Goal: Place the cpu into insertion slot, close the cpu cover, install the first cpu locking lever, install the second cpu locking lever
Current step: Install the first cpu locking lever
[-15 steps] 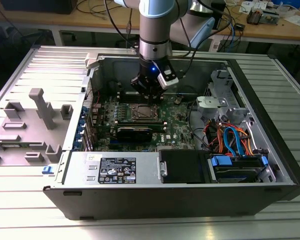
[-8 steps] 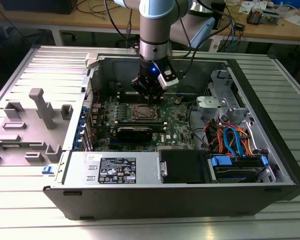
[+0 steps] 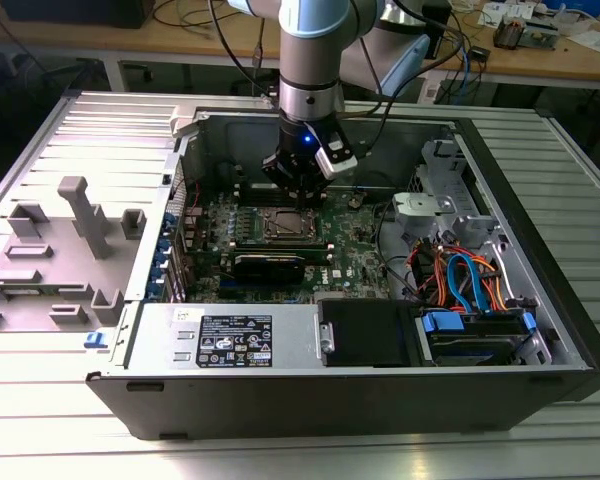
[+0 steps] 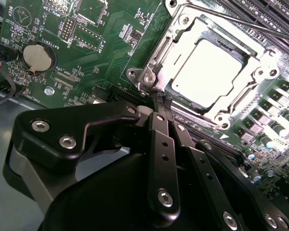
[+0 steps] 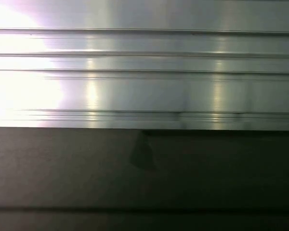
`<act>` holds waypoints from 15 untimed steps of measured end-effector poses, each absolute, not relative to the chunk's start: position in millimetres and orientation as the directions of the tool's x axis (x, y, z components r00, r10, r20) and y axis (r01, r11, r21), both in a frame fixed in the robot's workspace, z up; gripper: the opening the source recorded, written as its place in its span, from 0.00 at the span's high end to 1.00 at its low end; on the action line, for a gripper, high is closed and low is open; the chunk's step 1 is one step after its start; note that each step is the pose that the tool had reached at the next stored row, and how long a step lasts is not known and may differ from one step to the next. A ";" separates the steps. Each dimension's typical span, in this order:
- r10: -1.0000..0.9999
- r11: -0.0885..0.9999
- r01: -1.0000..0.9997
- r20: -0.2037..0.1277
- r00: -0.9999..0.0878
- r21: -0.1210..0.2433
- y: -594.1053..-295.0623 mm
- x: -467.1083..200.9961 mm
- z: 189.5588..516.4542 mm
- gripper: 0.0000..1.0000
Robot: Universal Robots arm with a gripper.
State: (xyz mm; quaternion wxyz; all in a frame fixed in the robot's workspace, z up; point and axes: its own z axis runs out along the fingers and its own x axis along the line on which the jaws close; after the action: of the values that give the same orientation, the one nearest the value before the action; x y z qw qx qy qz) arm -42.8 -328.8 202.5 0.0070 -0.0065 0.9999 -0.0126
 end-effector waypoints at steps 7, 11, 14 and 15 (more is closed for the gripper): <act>-0.014 1.000 -0.014 -0.009 -1.000 -0.022 -328.3 -42.4 202.5 0.89; -0.014 1.000 -0.014 -0.006 -1.000 -0.022 -328.2 -42.1 203.4 0.89; -0.014 1.000 -0.014 -0.005 -1.000 -0.023 -328.2 -41.8 205.4 0.89; -0.014 1.000 -0.014 -0.005 -1.000 -0.023 -328.2 -41.7 205.9 0.89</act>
State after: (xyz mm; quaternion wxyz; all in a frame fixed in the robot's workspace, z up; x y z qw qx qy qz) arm -41.7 -328.2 205.9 0.0027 -0.0069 0.9999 -0.0114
